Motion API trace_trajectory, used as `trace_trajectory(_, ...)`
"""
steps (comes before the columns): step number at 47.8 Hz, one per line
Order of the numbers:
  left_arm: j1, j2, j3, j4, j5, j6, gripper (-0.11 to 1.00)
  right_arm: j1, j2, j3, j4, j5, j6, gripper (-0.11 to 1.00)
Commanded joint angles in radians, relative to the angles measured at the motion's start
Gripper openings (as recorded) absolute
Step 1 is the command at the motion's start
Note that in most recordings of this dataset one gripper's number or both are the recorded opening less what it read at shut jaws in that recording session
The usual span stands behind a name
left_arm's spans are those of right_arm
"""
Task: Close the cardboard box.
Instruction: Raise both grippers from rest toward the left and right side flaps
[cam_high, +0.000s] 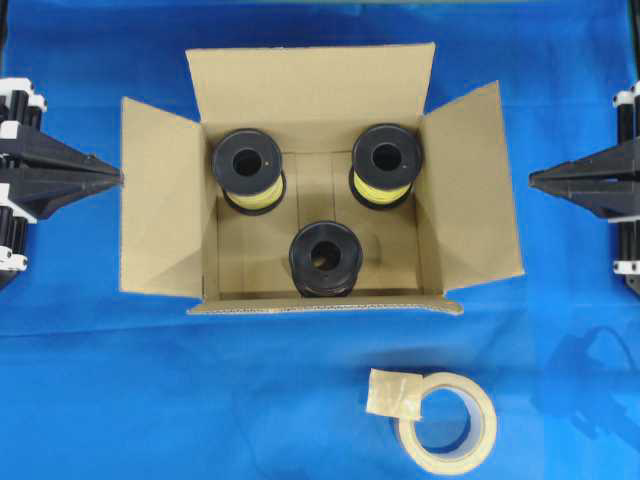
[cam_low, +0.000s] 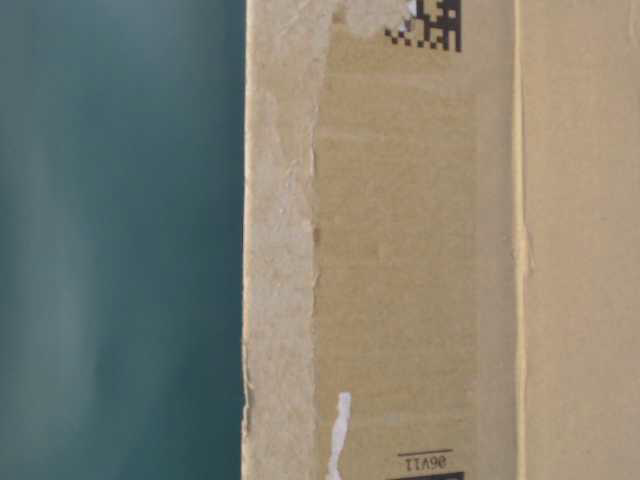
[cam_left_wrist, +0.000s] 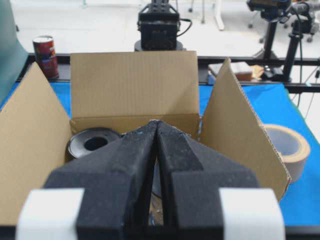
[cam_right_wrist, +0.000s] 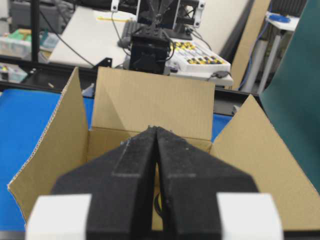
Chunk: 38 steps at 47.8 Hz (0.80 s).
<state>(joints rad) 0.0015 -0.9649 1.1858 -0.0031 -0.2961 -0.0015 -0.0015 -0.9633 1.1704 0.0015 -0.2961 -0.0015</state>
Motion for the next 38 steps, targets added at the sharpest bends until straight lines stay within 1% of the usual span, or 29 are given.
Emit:
trace_trajectory(1, -0.002, -0.037, -0.023, -0.028, 0.055, 0.006, 0.0, 0.005, -0.005, -0.012, 0.002, 0.005, 0.003, 0.0)
trace_trajectory(6, 0.0, -0.101, -0.031, -0.029, 0.202, 0.005, 0.0, -0.014, -0.044, -0.025, 0.002, 0.155, 0.006, 0.0)
trace_trajectory(7, 0.002, -0.115, -0.032, -0.029, 0.232, 0.003, 0.0, -0.02, -0.061, -0.029, 0.005, 0.207, 0.009, 0.0)
trace_trajectory(9, 0.003, -0.149, -0.034, -0.029, 0.31, 0.002, 0.0, -0.031, -0.083, -0.032, 0.012, 0.273, 0.014, 0.0)
trace_trajectory(12, 0.006, -0.192, -0.032, -0.031, 0.403, -0.003, 0.0, -0.044, -0.112, -0.032, 0.026, 0.356, 0.021, 0.0)
trace_trajectory(15, 0.012, -0.227, -0.028, -0.029, 0.491, -0.005, 0.0, -0.063, -0.14, -0.026, 0.029, 0.439, 0.032, 0.0)
trace_trajectory(20, 0.029, -0.256, -0.005, -0.029, 0.584, -0.006, 0.0, -0.086, -0.16, -0.006, 0.031, 0.503, 0.046, 0.0)
trace_trajectory(22, 0.04, -0.253, 0.02, -0.031, 0.595, -0.006, 0.0, -0.095, -0.155, 0.006, 0.031, 0.506, 0.049, 0.0)
trace_trajectory(27, 0.054, -0.218, 0.075, -0.031, 0.574, -0.008, 0.0, -0.114, -0.132, 0.046, 0.031, 0.494, 0.057, 0.0)
trace_trajectory(32, 0.055, -0.17, 0.118, -0.031, 0.505, -0.008, 0.0, -0.129, -0.084, 0.087, 0.032, 0.43, 0.06, 0.0)
trace_trajectory(38, 0.055, -0.114, 0.132, -0.032, 0.434, -0.008, 0.0, -0.13, -0.009, 0.11, 0.034, 0.353, 0.06, 0.0)
